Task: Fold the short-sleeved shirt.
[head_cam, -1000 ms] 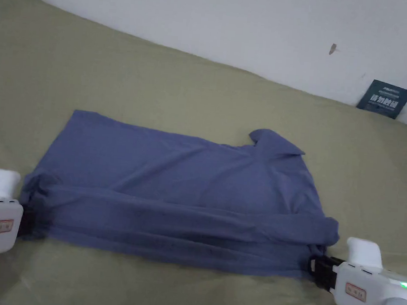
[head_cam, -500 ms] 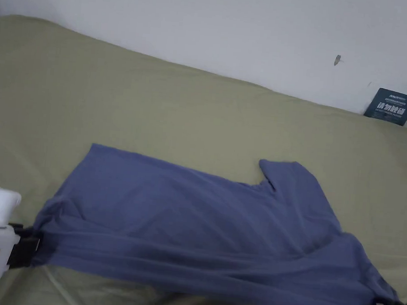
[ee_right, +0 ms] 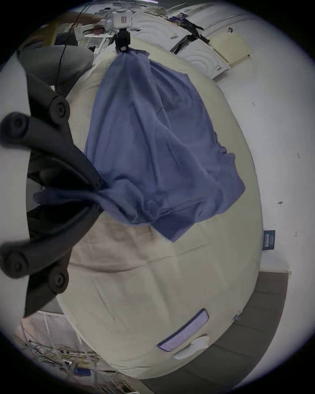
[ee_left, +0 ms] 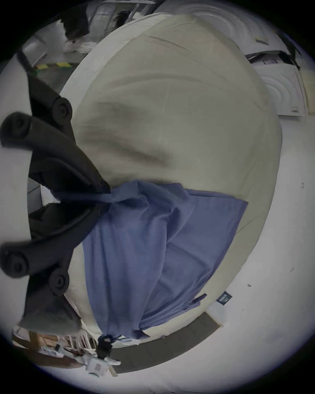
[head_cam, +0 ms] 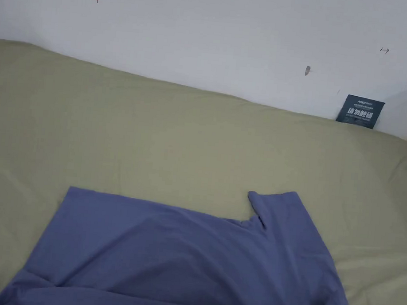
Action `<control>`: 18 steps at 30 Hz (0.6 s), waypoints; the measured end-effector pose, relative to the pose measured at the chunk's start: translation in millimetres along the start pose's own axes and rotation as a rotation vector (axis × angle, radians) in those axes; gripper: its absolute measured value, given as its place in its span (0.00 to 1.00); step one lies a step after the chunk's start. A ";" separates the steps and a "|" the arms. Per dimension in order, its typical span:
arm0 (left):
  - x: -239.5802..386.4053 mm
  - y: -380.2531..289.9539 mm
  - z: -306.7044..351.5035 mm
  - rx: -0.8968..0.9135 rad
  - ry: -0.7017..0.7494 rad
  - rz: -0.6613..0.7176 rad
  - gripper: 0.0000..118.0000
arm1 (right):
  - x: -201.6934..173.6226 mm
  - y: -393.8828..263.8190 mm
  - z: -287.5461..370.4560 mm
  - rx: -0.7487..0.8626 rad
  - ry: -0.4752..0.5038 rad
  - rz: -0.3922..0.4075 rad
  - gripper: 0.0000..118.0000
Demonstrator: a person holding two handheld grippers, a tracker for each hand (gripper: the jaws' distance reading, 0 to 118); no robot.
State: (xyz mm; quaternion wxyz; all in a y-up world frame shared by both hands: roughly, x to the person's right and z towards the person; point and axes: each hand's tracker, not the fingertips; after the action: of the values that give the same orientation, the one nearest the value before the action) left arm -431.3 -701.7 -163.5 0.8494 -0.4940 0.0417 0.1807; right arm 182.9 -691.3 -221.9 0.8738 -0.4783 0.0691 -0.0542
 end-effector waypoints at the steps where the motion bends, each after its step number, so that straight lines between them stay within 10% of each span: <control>1: -0.6 -1.1 1.7 0.010 0.009 0.006 0.14 | -0.4 0.2 1.4 -0.007 0.007 -0.002 0.05; 3: -2.2 -3.5 13.3 0.057 0.021 0.015 0.44 | -4.3 0.8 13.1 0.027 0.013 0.022 0.21; 4: 0.1 -4.3 25.0 0.101 0.031 0.030 0.70 | -7.5 4.1 23.9 0.051 -0.008 0.039 0.52; 6: 5.0 -1.8 55.2 0.221 -0.010 0.008 0.74 | -13.1 9.7 50.5 0.139 0.012 0.071 0.74; 11: 48.2 12.0 106.7 0.457 0.053 -0.130 0.73 | -50.9 36.6 103.1 0.438 0.032 0.147 0.73; 13: 68.3 14.7 116.6 0.532 0.075 -0.141 0.71 | -67.9 43.8 112.3 0.513 0.012 0.189 0.57; 15: 80.9 17.2 119.2 0.581 0.051 -0.174 0.64 | -83.3 47.8 115.2 0.567 -0.026 0.236 0.10; 17: 98.8 23.9 117.2 0.571 0.059 -0.208 0.10 | -95.1 53.1 108.5 0.545 -0.087 0.287 0.00; 18: 105.6 28.1 113.5 0.561 0.079 -0.214 0.00 | -99.0 55.6 107.0 0.555 -0.109 0.279 0.00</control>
State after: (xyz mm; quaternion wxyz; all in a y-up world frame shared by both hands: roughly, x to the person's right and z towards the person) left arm -355.0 -564.1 -155.3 0.9646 -0.2486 0.0706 0.0522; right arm 105.5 -556.9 -205.1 0.9723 -0.2098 0.0698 0.0753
